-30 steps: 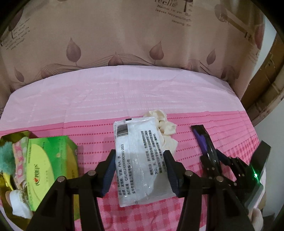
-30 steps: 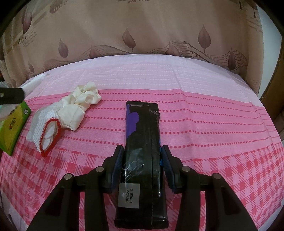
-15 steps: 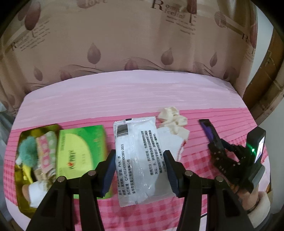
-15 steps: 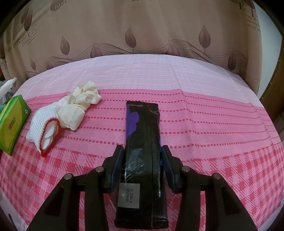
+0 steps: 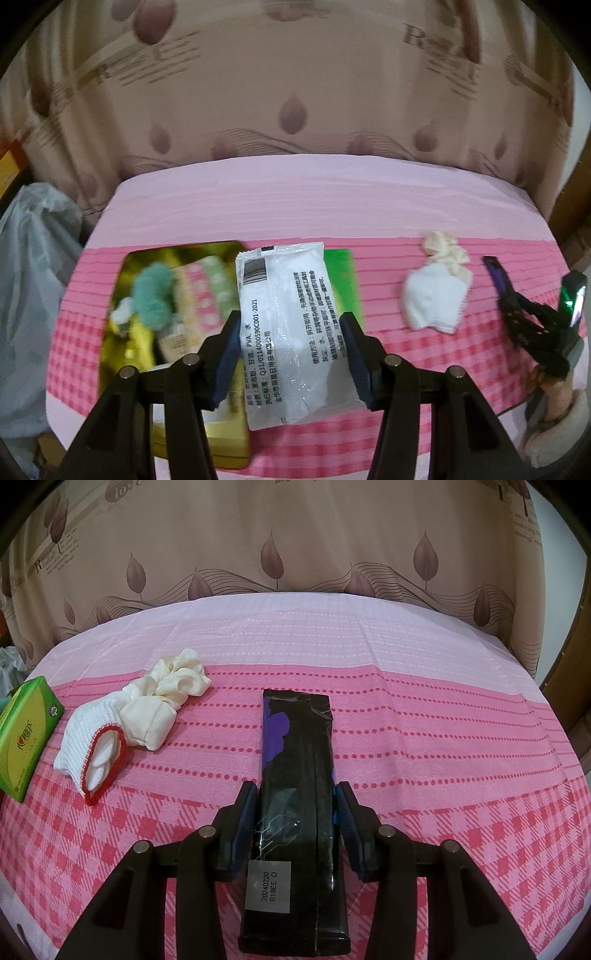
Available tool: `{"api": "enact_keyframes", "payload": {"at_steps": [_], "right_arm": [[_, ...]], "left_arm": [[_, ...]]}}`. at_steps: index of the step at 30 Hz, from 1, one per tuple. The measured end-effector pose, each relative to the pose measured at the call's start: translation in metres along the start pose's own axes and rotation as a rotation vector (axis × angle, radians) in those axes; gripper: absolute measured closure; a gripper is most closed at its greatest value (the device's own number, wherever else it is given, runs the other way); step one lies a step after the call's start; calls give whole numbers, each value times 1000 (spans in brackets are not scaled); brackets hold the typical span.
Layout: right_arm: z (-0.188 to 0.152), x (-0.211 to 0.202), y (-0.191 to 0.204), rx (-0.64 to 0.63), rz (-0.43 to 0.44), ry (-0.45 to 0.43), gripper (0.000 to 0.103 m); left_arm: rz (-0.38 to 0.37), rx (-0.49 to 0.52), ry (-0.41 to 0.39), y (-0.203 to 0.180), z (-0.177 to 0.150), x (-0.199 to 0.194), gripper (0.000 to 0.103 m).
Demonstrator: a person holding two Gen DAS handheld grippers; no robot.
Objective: Organize soft objects
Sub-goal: 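Carry the white wipes packet into the gold tin and open the left tool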
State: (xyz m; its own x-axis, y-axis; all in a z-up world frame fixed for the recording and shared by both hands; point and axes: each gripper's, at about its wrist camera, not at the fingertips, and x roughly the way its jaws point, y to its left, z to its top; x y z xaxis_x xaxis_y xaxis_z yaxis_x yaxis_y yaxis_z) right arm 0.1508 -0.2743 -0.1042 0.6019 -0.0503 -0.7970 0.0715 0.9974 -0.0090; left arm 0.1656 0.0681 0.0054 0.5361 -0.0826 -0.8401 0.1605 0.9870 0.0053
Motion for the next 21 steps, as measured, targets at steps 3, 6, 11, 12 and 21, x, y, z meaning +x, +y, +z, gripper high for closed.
{"api": "enact_keyframes", "payload": {"at_steps": [3, 6, 11, 12, 21], "right_arm": [[0, 0, 0, -1, -1, 0, 61], [0, 0, 0, -1, -1, 0, 61], [0, 1, 0, -2, -1, 0, 61], [0, 1, 0, -2, -1, 0, 61], [-1, 0, 0, -3, -1, 0, 61]], "left_arm": [[41, -29, 0, 26, -6, 1, 50], [83, -57, 8, 50, -12, 6, 50], [140, -99, 37, 90, -21, 19, 50], [149, -106, 42, 96, -23, 21, 50], [173, -105, 59, 129, -34, 40, 50]]}}
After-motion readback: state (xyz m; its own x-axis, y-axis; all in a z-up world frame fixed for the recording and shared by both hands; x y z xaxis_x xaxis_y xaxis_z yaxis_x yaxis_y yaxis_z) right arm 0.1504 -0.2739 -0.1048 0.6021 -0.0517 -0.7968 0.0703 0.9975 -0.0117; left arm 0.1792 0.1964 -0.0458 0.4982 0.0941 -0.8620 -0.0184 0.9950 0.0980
